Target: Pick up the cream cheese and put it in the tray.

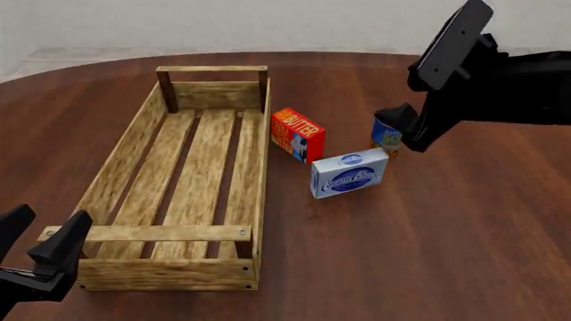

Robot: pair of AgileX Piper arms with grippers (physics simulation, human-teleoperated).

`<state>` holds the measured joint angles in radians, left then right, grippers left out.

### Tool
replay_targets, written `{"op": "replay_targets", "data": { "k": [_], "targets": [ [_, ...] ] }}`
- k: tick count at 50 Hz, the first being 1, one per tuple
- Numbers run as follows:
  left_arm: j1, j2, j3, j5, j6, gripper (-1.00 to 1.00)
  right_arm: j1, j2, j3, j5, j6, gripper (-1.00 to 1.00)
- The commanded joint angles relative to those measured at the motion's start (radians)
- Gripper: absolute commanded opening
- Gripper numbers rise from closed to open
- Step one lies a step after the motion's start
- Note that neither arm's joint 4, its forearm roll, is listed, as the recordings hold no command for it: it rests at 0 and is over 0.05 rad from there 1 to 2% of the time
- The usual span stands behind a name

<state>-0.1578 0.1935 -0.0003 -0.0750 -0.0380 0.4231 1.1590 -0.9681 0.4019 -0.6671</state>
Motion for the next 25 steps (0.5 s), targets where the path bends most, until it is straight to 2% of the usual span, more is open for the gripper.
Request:
{"op": "replay_targets", "data": {
  "k": [1, 4, 10, 12, 15, 19, 25],
  "targets": [
    [0.0, 0.005, 0.0, -0.001, 0.0, 1.0, 0.013, 0.073, -0.029, 0.022, -0.057, 1.0],
    [0.0, 0.009, 0.0, -0.004, 0.001, 1.0, 0.025, 0.079, -0.048, 0.05, -0.068, 1.0],
    [-0.005, 0.016, -0.001, -0.008, 0.001, 1.0, 0.059, 0.096, -0.041, 0.076, -0.15, 1.0],
    [-0.005, 0.016, 0.0, -0.008, 0.001, 1.0, 0.054, 0.12, -0.072, 0.114, -0.151, 1.0],
    [-0.006, 0.016, 0.0, -0.008, 0.004, 1.0, 0.057, 0.13, -0.074, 0.119, -0.169, 1.0],
    [-0.006, 0.014, 0.0, -0.007, 0.003, 1.0, 0.045, 0.162, -0.07, 0.133, -0.235, 1.0],
    [-0.009, 0.013, -0.001, -0.004, 0.004, 1.0, 0.049, 0.191, -0.14, 0.192, -0.253, 1.0]
  ]
}}
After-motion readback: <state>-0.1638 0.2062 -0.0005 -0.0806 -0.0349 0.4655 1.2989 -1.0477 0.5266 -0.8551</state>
